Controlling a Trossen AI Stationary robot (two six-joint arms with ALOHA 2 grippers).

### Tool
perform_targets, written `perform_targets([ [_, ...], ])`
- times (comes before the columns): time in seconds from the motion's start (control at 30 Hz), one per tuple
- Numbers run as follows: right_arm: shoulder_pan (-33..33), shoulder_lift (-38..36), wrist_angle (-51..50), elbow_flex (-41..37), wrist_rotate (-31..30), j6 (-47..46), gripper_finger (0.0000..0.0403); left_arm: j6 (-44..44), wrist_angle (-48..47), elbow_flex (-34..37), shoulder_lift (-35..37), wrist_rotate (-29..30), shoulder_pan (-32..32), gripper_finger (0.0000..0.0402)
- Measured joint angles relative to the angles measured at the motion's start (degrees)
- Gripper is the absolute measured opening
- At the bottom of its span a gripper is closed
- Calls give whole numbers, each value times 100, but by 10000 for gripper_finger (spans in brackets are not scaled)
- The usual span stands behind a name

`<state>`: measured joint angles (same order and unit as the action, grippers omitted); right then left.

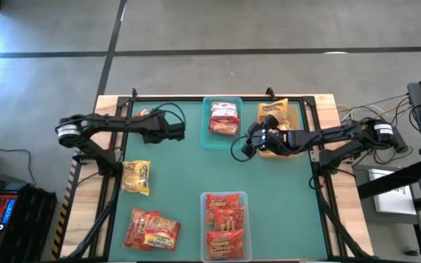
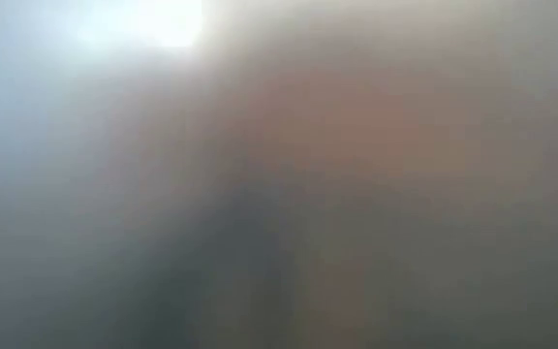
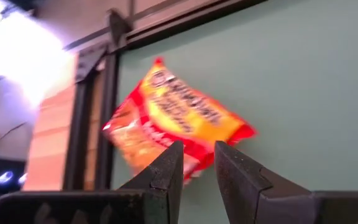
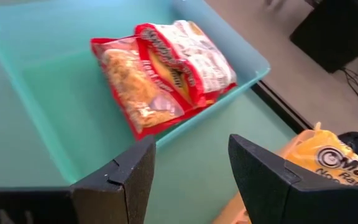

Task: Sort Maruchan noodles
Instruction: Put the top red noodle pack into the transparent green bin

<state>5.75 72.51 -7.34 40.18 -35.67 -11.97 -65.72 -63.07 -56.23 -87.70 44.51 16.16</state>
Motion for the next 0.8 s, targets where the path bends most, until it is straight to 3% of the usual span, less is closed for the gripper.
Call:
perform_targets([
  [0.3, -313, 0, -55, -11, -18, 2, 194, -479, -71, 589, -48, -349, 696, 75],
  [0.8, -364, 0, -93, -13, -34, -61, 194, -884, 762, 1506, -46, -403, 759, 75],
])
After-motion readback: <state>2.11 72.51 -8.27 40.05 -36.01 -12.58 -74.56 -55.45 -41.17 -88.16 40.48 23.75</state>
